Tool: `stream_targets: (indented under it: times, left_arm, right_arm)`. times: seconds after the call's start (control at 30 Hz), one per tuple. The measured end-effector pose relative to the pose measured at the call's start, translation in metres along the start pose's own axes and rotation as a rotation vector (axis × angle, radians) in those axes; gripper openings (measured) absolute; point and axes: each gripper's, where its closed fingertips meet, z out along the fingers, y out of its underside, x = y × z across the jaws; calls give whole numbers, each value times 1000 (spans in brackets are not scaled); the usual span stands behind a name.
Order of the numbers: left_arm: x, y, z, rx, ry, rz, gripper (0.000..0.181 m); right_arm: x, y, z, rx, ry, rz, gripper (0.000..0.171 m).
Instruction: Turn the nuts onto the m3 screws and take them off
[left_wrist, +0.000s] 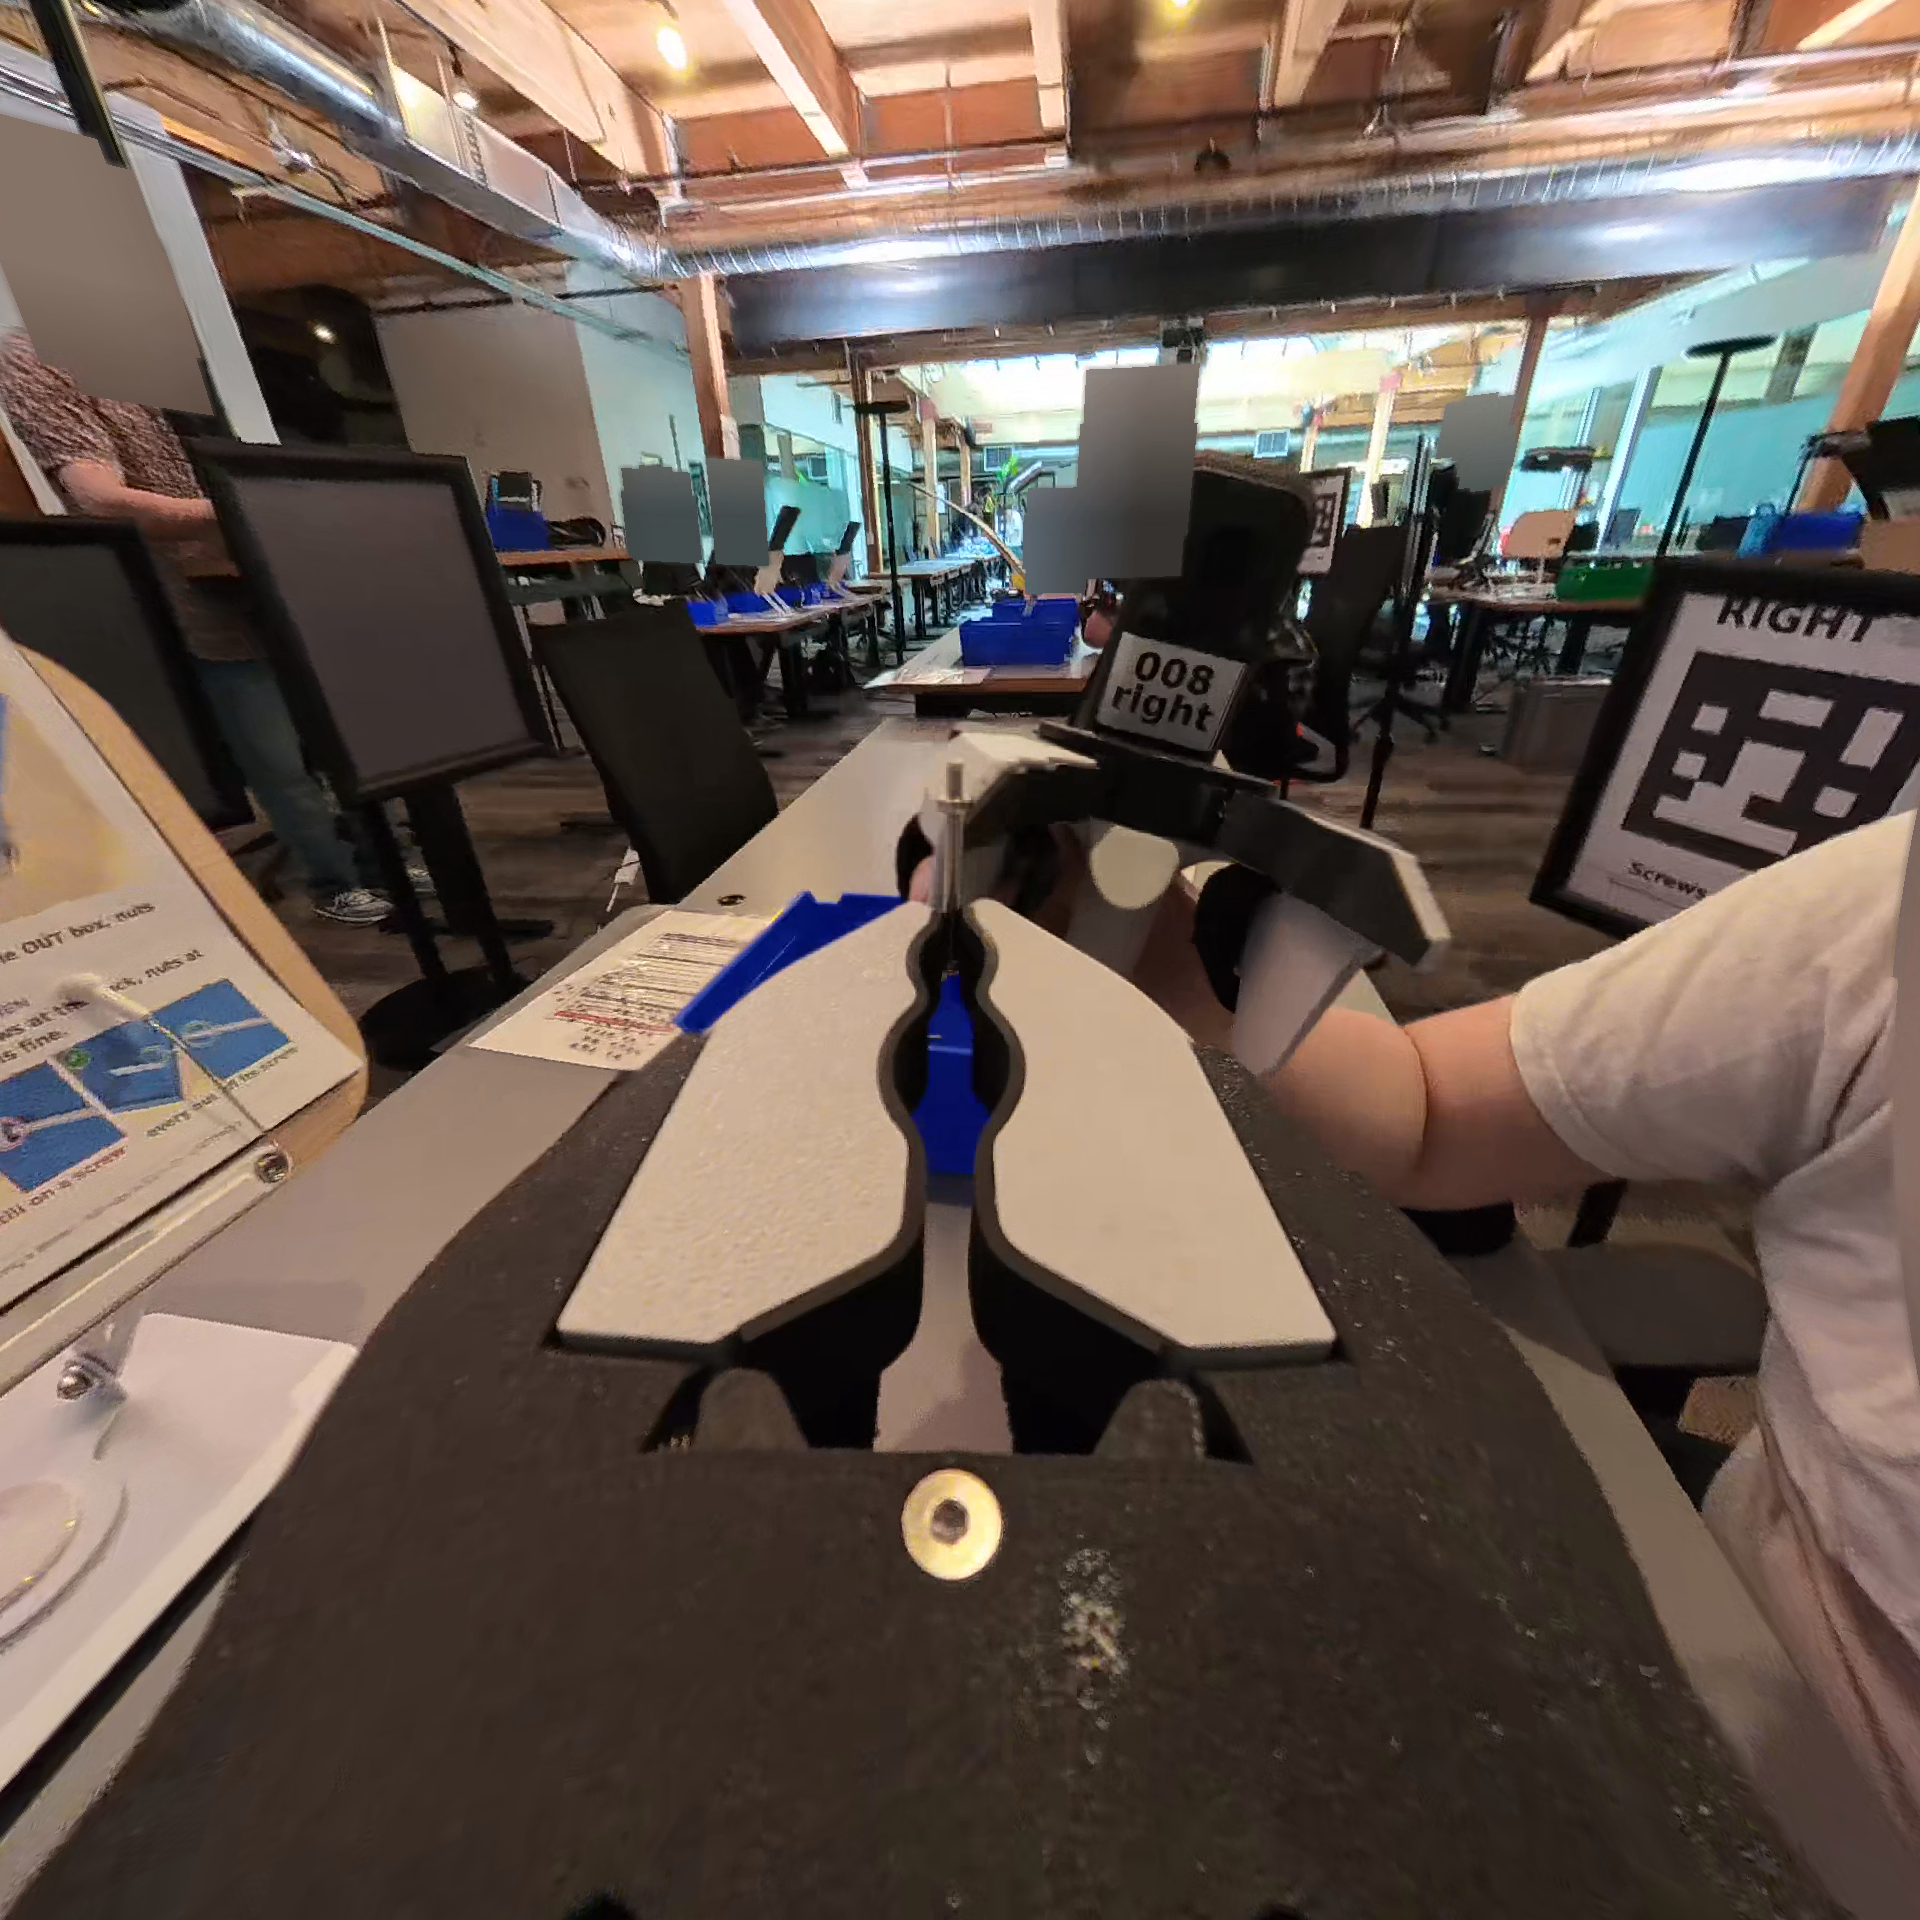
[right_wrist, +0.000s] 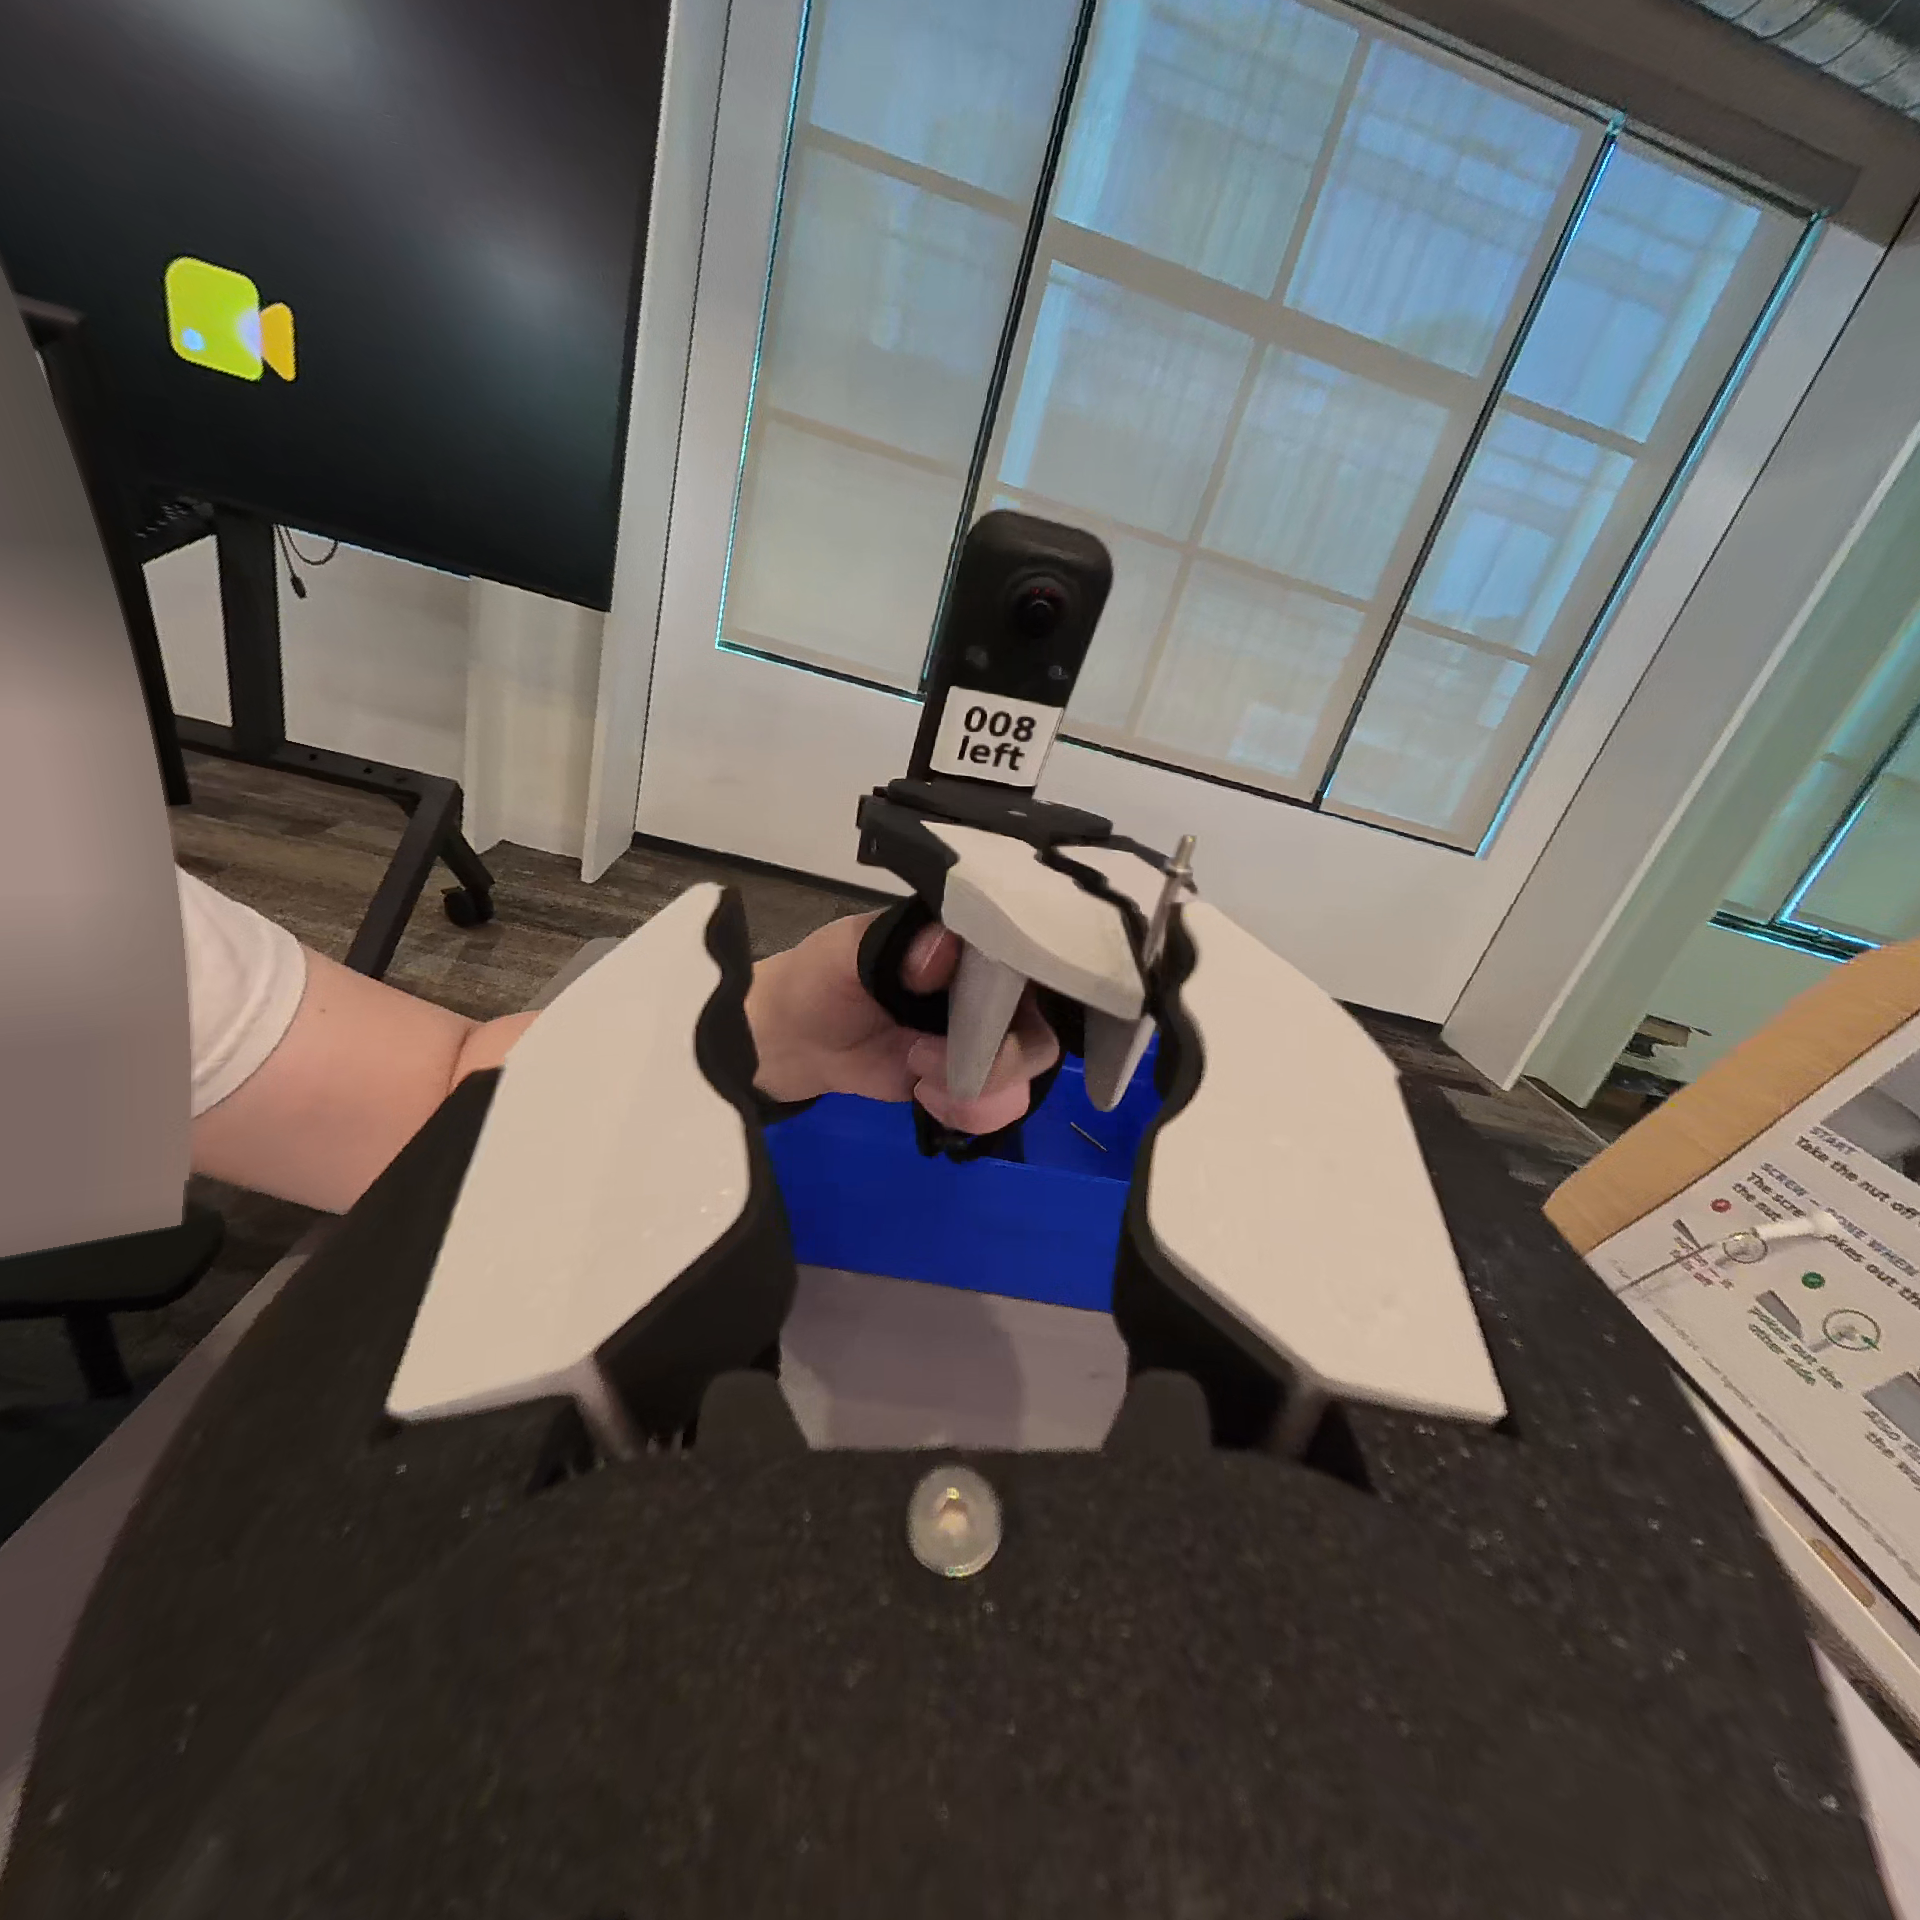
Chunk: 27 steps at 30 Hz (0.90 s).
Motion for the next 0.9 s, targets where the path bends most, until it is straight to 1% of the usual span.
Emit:
stream_targets:
  times: [0.1, 0.2, 0.3, 0.37, 0.43, 0.5, 0.57, 0.67, 0.77, 0.83, 0.9]
  left_arm:
    - [3, -1, -2, 1, 25, -8, 1]
    - [16, 8, 9, -35, 77, 10, 2]
    - [18, 22, 20, -99, 72, 38, 2]
    - [14, 22, 19, -98, 46, 41, 2]
    - [9, 17, 14, -84, 27, 35, 2]
    - [0, 9, 6, -51, -16, 26, 2]
    - [-1, 4, 1, -24, -3, -4, 2]
    - [8, 7, 5, -33, 49, -16, 1]
    - [19, 21, 18, -99, 86, 10, 2]
    - [20, 29, 24, -135, 75, 33, 2]
    - [15, 28, 22, -126, 44, 42, 2]
  right_arm:
    - [5, -3, -2, 25, 22, 16, 74]
    - [1, 1, 3, 18, 9, 25, 76]
    - [-8, 6, 9, -4, -26, 17, 76]
    - [-7, 9, 10, -23, -10, -2, 82]
    - [-3, 7, 8, -23, 5, -8, 84]
    - [1, 2, 2, -5, 14, 3, 80]
    - [4, -2, -2, 20, 12, 20, 71]
    - [6, -2, -2, 34, 29, 30, 74]
    - [1, 5, 6, 5, 13, 21, 76]
    - [-5, 8, 9, -9, -9, 10, 76]
    - [-5, 8, 10, -20, 0, -2, 81]
